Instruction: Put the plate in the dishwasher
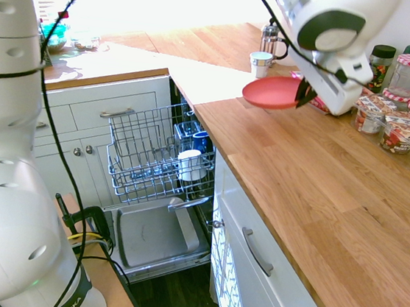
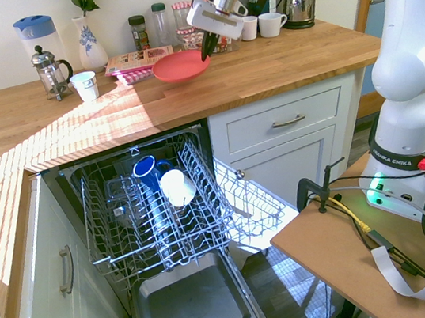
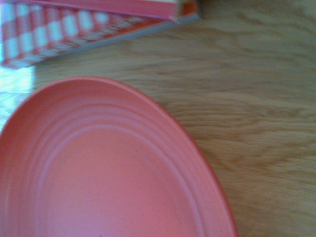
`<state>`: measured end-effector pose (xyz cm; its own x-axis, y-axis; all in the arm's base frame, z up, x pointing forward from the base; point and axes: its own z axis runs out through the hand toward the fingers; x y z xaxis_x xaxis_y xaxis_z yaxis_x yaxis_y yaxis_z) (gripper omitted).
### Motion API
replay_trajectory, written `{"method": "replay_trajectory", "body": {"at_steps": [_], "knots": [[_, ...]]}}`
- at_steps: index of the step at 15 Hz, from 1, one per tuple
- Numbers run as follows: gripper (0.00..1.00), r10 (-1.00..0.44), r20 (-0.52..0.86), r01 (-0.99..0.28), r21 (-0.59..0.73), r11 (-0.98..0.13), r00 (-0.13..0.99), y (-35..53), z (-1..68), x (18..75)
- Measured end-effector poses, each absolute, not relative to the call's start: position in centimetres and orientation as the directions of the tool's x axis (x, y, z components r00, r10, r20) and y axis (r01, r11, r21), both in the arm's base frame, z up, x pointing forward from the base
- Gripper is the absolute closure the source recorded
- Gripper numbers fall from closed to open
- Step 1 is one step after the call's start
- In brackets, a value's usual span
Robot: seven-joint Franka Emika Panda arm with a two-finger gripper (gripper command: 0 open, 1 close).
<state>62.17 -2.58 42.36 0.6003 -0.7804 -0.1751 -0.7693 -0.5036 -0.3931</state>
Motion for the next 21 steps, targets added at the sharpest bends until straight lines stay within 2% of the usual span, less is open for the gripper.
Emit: {"method": "replay_trajectory", "body": {"at_steps": [2, 4, 7, 9, 15, 18, 21], "knots": [[1.00, -0.747, -0.061, -0.713, -0.357, -0.603, 0.662, 4.6, 48.1, 60.4], [1.00, -0.694, 0.051, -0.655, -0.290, -0.698, 0.718, 15.1, 50.6, 58.0], [1.00, -0.588, 0.210, -0.558, -0.186, -0.808, 0.781, 30.2, 49.3, 52.4], [1.00, -0.494, 0.314, -0.486, -0.111, -0.867, 0.810, 37.4, 46.0, 48.8], [1.00, -0.114, 0.547, -0.227, 0.144, -0.963, 0.830, 47.9, 32.3, 41.6], [1.00, 0.095, 0.619, -0.097, 0.269, -0.958, 0.780, 50.5, 27.4, 38.5], [1.00, 0.260, 0.668, -0.026, 0.387, -0.922, 0.698, 51.0, 25.0, 37.8]]}}
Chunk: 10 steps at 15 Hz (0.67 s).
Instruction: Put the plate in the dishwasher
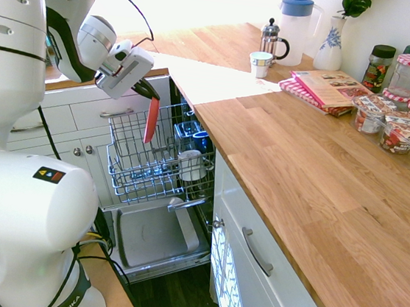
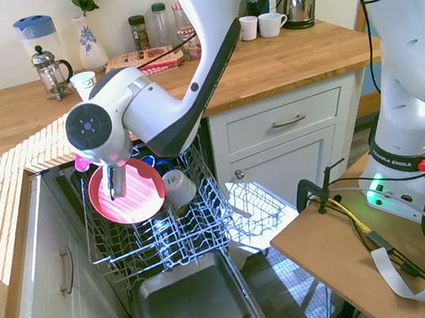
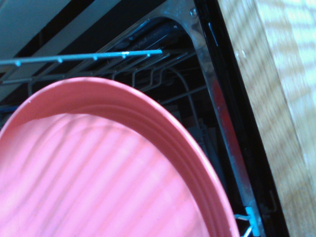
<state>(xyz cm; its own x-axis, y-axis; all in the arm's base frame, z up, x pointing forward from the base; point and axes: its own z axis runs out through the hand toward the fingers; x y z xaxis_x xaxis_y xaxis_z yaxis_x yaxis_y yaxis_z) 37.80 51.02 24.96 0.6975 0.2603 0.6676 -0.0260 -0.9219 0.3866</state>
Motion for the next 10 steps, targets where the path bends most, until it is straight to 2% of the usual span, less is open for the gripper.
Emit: {"method": "replay_trajectory", "body": {"at_steps": [2, 6, 7, 10], "knots": [[1.00, 0.295, 0.654, -0.011, 0.421, -0.907, 0.697, 51.9, 22.8, 36.5], [1.00, 0.267, 0.624, -0.020, 0.414, -0.910, 0.734, 54.1, 20.8, 34.8], [0.00, 0.256, 0.622, -0.035, 0.415, -0.909, 0.740, 54.5, 20.8, 34.8], [0.00, 0.217, 0.606, -0.081, 0.425, -0.902, 0.766, 55.2, 20.6, 34.6]]}}
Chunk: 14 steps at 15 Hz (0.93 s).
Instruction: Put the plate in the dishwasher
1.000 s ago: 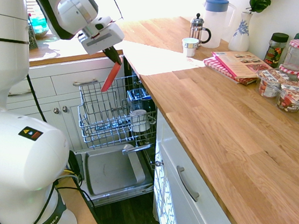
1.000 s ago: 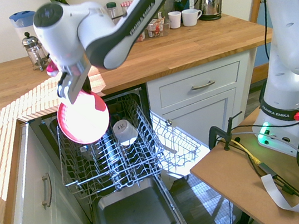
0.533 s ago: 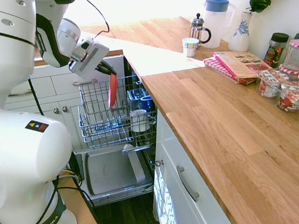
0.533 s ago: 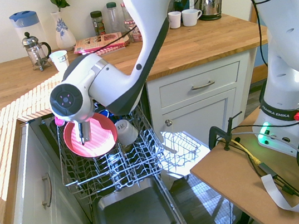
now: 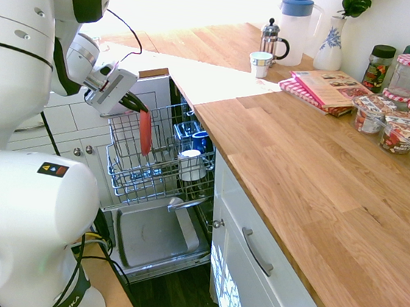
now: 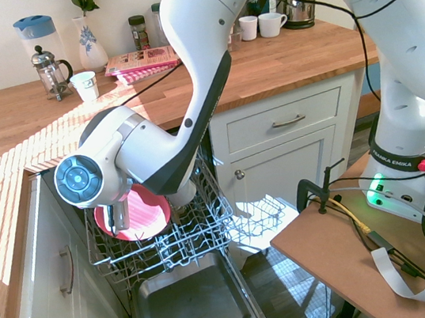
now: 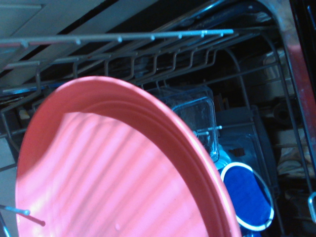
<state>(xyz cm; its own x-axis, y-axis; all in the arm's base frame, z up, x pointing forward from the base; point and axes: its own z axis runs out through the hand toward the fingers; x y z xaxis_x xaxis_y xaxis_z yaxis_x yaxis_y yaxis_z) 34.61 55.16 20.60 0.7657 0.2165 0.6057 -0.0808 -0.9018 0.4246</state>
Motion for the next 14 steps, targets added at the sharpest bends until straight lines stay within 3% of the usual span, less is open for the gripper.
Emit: {"method": "replay_trajectory", "body": {"at_steps": [8, 14], "knots": [[0.00, 0.134, 0.503, -0.114, 0.432, -0.895, 0.854, 56.7, 16.5, 34.8], [0.00, 0.054, 0.459, -0.149, 0.394, -0.907, 0.887, 58.4, 20.2, 37.1]]}}
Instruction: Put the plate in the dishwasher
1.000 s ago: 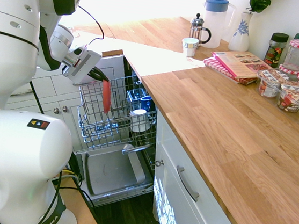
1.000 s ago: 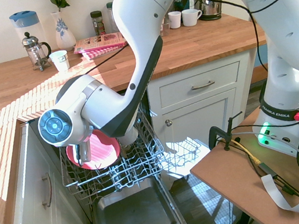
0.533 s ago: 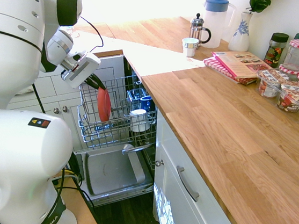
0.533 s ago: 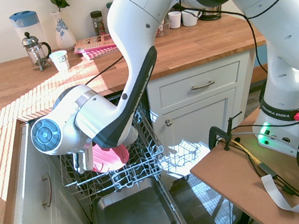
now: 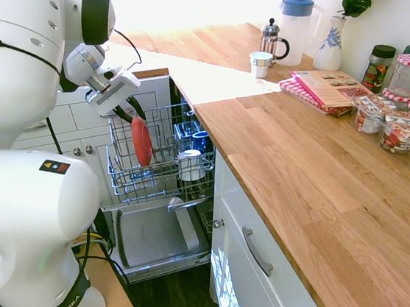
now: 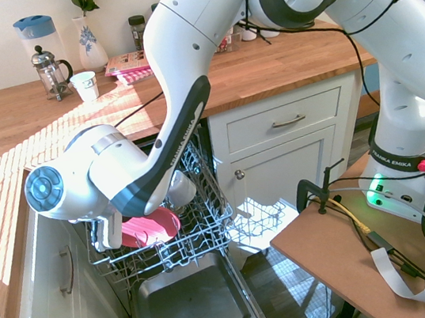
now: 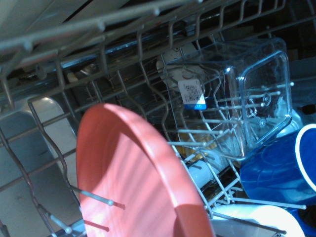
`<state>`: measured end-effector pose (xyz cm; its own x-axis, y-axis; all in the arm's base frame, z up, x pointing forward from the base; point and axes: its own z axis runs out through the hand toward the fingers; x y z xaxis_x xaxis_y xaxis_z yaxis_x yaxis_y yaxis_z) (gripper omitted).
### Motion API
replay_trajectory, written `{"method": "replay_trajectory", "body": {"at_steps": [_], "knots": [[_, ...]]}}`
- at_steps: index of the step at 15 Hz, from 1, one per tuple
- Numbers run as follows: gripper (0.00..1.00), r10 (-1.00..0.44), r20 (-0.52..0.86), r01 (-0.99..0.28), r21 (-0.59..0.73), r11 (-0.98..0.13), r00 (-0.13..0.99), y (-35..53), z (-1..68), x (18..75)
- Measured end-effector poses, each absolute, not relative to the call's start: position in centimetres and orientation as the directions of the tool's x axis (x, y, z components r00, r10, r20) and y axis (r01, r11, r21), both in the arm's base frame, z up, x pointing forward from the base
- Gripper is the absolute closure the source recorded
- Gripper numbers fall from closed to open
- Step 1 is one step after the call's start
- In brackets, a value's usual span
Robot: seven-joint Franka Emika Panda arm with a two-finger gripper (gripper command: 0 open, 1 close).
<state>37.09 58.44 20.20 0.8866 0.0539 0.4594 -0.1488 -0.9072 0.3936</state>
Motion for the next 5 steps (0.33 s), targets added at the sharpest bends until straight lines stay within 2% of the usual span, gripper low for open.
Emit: {"method": "replay_trajectory", "body": {"at_steps": [5], "knots": [[0.00, -0.106, 0.392, -0.256, 0.353, -0.900, 0.914, 55.2, 32.0, 42.8]]}}
